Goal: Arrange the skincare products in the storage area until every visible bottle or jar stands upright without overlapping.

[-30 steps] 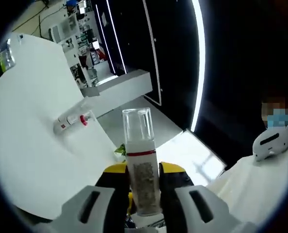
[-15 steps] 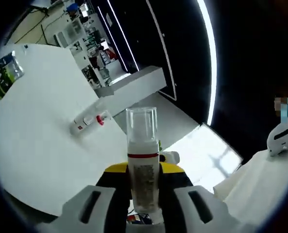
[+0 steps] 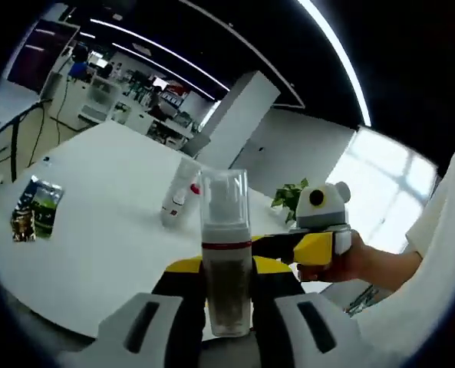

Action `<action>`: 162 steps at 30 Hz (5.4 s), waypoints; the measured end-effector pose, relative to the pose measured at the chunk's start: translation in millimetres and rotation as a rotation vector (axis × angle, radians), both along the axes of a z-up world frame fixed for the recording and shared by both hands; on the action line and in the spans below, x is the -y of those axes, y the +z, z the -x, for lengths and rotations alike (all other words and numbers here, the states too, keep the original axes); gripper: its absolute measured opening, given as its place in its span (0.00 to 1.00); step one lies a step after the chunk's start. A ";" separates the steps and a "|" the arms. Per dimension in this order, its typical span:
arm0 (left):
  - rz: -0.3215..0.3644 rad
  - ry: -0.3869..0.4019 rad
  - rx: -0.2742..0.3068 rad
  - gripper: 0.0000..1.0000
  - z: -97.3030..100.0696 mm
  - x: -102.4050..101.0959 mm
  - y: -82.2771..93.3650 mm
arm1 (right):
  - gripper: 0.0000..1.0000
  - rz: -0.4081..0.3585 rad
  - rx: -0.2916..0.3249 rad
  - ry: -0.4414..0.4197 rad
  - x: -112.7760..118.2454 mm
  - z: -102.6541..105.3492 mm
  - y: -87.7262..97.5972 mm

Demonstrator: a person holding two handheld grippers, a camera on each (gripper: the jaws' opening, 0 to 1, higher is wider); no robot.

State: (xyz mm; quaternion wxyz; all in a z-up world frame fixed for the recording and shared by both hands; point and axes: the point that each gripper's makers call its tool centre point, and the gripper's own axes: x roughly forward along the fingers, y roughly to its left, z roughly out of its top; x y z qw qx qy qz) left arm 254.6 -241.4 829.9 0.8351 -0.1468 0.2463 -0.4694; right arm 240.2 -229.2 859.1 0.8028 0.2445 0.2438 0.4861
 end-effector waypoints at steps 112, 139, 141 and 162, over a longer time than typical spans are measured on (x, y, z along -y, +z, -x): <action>-0.802 -0.173 0.292 0.14 -65.7 -96.7 -128.5 | 0.16 0.874 -0.141 -1.022 243.5 -195.7 -167.1; -0.816 -0.188 0.290 0.08 -63.6 -98.1 -130.7 | 0.16 0.869 -0.125 -1.081 233.3 -210.6 -161.7; -0.817 -0.187 0.289 0.07 -63.5 -98.3 -130.8 | 0.16 0.869 -0.126 -1.086 233.8 -211.5 -161.8; -0.837 -0.184 0.285 0.05 -64.8 -101.7 -132.6 | 0.19 0.886 -0.154 -1.063 233.2 -211.8 -165.1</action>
